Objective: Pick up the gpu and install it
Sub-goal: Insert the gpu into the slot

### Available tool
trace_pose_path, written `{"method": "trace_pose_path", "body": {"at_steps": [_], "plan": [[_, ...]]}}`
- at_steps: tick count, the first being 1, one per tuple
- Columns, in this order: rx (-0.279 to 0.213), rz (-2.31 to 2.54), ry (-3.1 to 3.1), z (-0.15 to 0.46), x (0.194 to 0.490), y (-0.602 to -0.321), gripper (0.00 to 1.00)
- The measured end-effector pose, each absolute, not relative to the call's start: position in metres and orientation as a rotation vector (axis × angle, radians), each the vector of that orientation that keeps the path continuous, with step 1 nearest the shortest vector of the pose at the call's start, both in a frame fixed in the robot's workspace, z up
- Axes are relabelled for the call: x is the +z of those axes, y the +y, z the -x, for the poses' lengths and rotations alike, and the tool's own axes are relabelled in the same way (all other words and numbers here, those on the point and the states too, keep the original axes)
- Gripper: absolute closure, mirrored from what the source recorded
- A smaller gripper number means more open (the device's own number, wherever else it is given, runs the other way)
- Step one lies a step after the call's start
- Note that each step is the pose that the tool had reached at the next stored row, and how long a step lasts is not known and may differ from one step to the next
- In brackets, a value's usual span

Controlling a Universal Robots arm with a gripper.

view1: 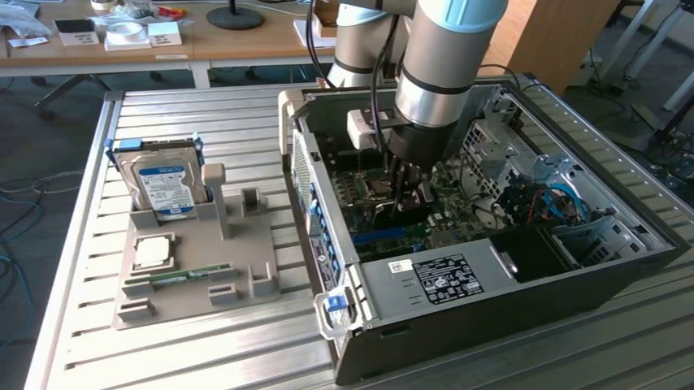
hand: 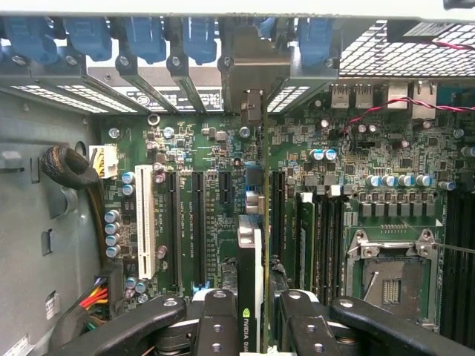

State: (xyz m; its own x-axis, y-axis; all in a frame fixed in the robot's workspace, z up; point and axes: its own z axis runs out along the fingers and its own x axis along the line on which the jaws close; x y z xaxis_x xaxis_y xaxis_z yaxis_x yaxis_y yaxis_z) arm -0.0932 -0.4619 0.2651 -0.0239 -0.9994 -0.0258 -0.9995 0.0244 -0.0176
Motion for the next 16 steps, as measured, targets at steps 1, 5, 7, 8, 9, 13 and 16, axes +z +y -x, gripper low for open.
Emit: {"method": "trace_pose_path", "body": {"at_steps": [1,5,7,8,9,13,16], "plan": [[0.009,2.173,2.227,0.0932,0.2651,-0.4619,0.73],[0.011,2.174,2.228,0.093,0.2651,-0.4619,0.73],[0.012,2.174,2.228,0.093,0.2651,-0.4619,0.73],[0.013,2.175,2.228,0.0927,0.2651,-0.4619,0.73],[0.014,2.176,2.228,0.0924,0.265,-0.4619,0.73],[0.014,2.176,2.229,0.0925,0.265,-0.4619,0.73],[0.015,2.176,2.229,0.0925,0.2625,-0.4619,0.73]]}}
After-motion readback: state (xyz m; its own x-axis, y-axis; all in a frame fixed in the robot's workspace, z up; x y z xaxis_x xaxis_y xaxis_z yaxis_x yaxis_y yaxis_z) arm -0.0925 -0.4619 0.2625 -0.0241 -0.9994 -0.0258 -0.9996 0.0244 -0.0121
